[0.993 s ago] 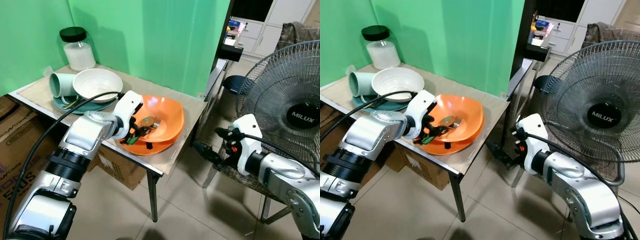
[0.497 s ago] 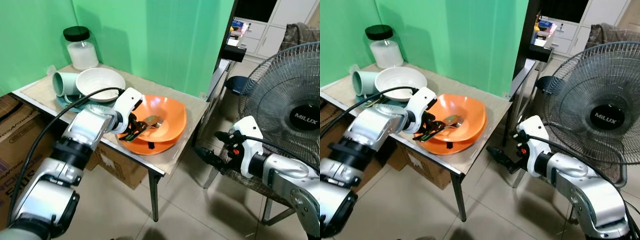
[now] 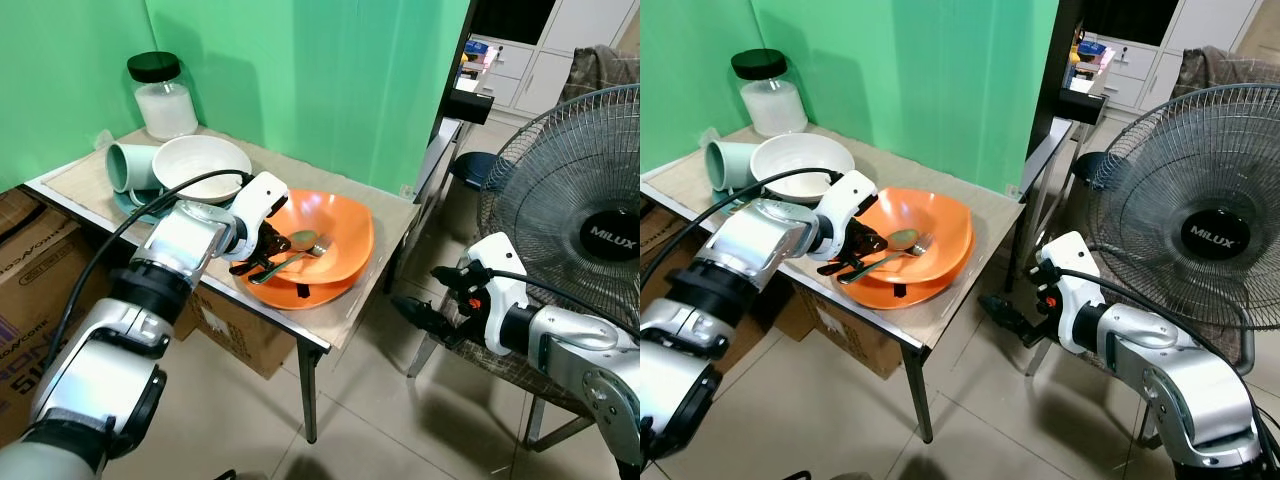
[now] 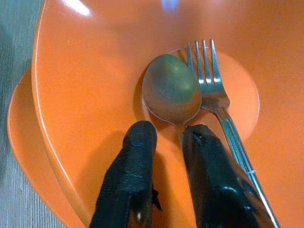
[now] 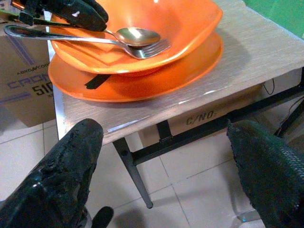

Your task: Setting the table

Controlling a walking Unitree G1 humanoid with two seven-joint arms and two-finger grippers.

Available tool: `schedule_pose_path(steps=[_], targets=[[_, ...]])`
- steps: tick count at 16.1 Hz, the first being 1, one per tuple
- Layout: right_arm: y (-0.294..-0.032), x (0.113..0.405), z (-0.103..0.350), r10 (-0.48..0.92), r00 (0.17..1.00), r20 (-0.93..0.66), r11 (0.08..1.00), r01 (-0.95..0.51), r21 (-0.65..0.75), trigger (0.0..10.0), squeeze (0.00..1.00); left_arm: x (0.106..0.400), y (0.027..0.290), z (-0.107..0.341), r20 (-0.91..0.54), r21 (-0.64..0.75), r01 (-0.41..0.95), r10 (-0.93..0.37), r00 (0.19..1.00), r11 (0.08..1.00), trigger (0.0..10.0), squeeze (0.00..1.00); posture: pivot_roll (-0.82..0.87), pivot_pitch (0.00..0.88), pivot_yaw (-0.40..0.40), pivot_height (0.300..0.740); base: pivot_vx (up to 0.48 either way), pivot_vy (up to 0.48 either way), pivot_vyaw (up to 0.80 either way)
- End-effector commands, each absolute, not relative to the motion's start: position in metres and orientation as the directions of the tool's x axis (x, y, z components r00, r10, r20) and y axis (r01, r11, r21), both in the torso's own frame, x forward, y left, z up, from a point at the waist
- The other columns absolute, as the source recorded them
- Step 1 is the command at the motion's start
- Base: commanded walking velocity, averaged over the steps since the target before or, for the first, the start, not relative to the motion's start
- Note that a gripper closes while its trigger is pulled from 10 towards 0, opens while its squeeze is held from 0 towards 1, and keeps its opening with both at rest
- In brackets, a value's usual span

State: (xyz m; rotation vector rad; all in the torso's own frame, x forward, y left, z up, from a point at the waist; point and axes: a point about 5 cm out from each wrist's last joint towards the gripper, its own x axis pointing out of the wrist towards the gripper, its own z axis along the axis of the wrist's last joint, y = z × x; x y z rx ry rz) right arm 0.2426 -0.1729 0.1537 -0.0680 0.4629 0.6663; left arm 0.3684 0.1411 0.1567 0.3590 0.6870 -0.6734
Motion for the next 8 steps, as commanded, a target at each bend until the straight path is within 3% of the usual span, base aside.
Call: schedule_pose_path(steps=[1,8], targets=[[-0.173,0.244,0.155,0.584,0.679,-0.445,0.783,-0.616,0.088,10.0,0.00,0.370,0.141,0.156,-0.695,0.105,0.682,-0.438,0.570,0.723,0.0,0.00,0.05,0.000,0.001,0.740,0.000,0.000,0.00],[-0.179,0.250,0.152,0.553,0.688,-0.471,0.808,-0.581,0.099,10.0,0.00,0.380,0.151,0.162,-0.686,0.133,0.666,-0.416,0.596,0.734,0.0,0.00,0.06,0.000,-0.001,0.740,0.000,0.000,0.00]])
